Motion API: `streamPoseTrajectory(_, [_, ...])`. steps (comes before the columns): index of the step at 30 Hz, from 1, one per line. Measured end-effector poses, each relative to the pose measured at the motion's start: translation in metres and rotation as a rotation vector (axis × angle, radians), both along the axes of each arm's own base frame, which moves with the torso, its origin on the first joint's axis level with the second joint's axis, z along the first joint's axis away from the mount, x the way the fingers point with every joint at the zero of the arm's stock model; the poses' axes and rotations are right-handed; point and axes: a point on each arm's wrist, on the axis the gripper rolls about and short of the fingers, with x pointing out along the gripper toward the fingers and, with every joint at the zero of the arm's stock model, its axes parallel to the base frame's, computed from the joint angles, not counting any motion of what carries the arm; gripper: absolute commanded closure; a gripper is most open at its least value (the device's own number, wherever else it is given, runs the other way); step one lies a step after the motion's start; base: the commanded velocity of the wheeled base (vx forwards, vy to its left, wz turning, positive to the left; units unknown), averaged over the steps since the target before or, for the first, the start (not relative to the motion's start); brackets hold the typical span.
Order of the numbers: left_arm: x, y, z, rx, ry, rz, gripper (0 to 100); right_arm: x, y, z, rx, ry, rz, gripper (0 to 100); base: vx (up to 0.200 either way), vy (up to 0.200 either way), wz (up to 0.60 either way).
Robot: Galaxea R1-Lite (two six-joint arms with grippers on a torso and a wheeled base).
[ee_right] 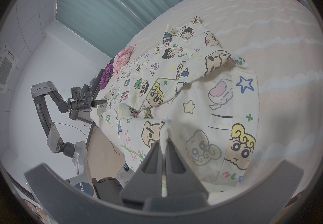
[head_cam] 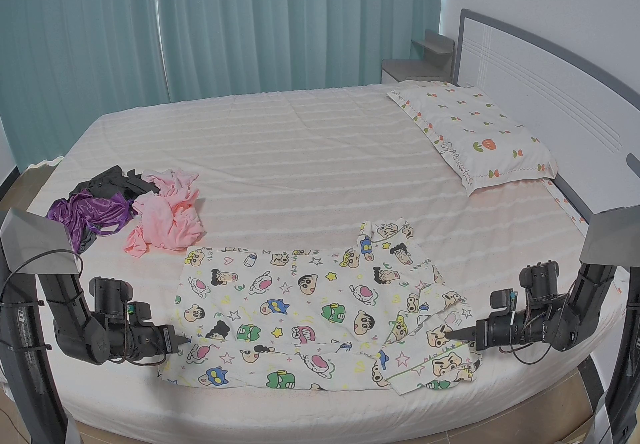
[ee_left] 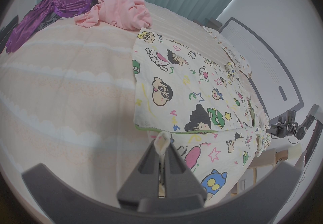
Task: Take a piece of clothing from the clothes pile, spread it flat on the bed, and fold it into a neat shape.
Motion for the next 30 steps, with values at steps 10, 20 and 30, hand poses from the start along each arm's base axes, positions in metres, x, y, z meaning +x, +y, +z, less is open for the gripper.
streamPoseTrajectory(10, [0.008, 0.003, 0.007, -0.006, -0.029, 0.120, 100, 0.005, -0.001, 0.005, 0.018, -0.053, -0.030, 100, 0.000, 0.000, 0.00])
streamPoseTrajectory(20, [0.012, 0.000, 0.006, -0.001, -0.044, 0.147, 100, 0.012, 0.000, 0.009, 0.022, -0.094, -0.060, 100, 0.000, 0.000, 0.00])
streamPoseTrajectory(30, [0.022, -0.008, -0.002, 0.043, -0.046, 0.174, 100, 0.020, 0.001, 0.012, 0.043, -0.145, -0.113, 100, 0.000, 0.000, 0.00])
